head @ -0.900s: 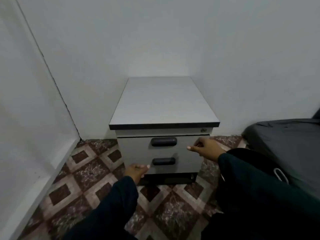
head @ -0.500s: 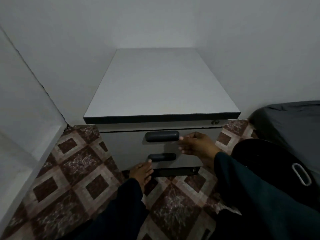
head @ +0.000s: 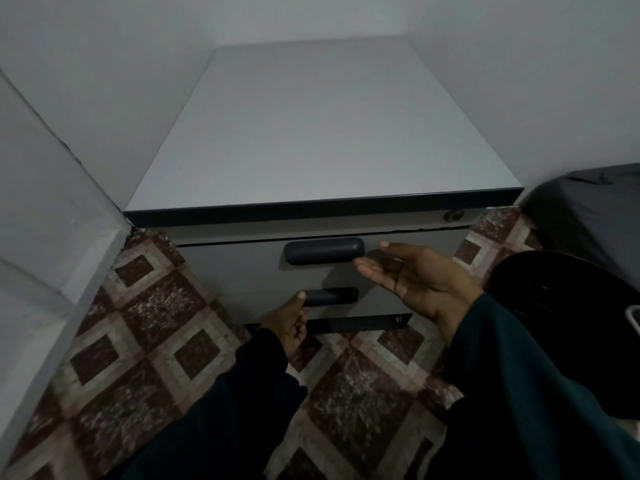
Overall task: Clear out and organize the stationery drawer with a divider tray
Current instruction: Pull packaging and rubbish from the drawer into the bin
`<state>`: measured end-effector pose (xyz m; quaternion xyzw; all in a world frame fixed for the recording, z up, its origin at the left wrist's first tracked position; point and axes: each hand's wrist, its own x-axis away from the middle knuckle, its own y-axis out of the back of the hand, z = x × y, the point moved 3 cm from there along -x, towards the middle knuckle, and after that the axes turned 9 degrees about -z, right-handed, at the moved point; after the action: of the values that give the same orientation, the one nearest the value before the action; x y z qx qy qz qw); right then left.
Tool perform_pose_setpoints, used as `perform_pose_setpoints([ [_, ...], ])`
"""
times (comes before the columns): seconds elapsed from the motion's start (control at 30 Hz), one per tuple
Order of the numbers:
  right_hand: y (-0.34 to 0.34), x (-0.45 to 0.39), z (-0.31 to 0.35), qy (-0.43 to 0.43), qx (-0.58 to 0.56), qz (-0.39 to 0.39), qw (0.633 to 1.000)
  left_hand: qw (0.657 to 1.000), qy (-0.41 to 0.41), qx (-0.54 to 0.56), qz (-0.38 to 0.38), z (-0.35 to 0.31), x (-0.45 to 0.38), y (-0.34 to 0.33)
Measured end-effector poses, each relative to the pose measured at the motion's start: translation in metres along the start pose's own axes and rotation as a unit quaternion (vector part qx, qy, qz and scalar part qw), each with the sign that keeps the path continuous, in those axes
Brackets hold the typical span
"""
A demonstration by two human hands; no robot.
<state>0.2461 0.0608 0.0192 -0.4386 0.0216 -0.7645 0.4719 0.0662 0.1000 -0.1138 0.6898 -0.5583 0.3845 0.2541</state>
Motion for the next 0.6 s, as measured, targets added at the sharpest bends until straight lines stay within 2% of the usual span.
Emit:
perform_pose_setpoints([
  [0.3,-0.003,0.000,0.002,0.034,0.028,-0.011,0.999,0.999,-0.035,0.017,-0.020,0.009,0.008,0.008],
  [0.47,0.005,-0.001,0.001,0.097,0.076,0.030,0.992,0.998,-0.037,0.009,-0.041,0.025,0.028,0.018],
  [0.53,0.011,-0.003,-0.002,0.125,0.105,0.055,0.985,0.999,-0.004,-0.030,-0.020,0.028,0.041,0.020],
  [0.6,0.020,-0.006,-0.008,0.166,0.182,0.041,0.968,0.991,0.031,-0.124,0.032,0.020,0.055,0.026],
])
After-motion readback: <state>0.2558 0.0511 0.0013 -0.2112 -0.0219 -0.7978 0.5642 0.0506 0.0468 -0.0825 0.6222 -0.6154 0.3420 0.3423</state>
